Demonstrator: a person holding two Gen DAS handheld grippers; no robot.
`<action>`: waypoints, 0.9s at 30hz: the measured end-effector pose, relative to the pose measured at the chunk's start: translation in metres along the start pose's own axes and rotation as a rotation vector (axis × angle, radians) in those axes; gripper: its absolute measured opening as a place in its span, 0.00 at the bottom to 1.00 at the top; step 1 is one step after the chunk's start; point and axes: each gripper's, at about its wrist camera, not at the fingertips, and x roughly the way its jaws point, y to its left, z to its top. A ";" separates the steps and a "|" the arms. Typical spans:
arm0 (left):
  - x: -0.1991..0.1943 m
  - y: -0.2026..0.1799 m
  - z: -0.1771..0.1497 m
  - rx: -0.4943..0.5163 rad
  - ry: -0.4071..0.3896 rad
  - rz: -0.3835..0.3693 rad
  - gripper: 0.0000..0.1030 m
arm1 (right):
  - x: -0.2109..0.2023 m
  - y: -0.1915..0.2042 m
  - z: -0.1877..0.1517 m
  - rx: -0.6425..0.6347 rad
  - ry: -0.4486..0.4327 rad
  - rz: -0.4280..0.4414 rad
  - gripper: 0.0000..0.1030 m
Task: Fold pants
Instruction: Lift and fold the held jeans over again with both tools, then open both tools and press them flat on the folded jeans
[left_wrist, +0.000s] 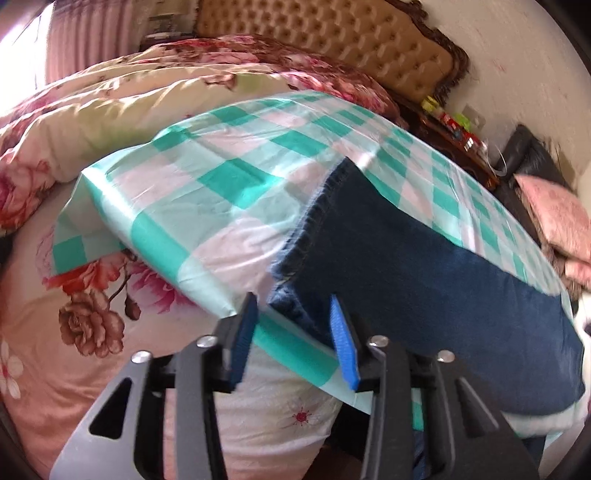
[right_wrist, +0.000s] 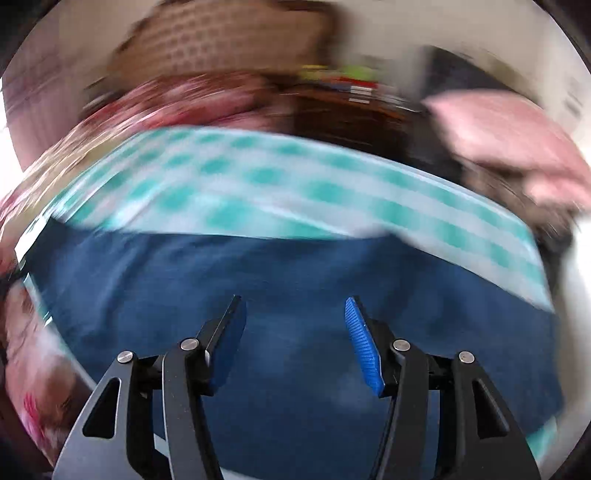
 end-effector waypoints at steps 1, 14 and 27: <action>0.002 -0.003 0.001 0.024 0.014 0.018 0.21 | 0.018 0.023 0.010 -0.019 0.018 0.033 0.52; 0.001 -0.016 0.024 0.157 -0.006 0.219 0.39 | 0.116 0.054 0.033 0.066 0.064 -0.060 0.53; 0.073 -0.247 0.015 0.520 0.035 -0.245 0.33 | 0.116 0.051 0.029 0.107 0.032 -0.098 0.63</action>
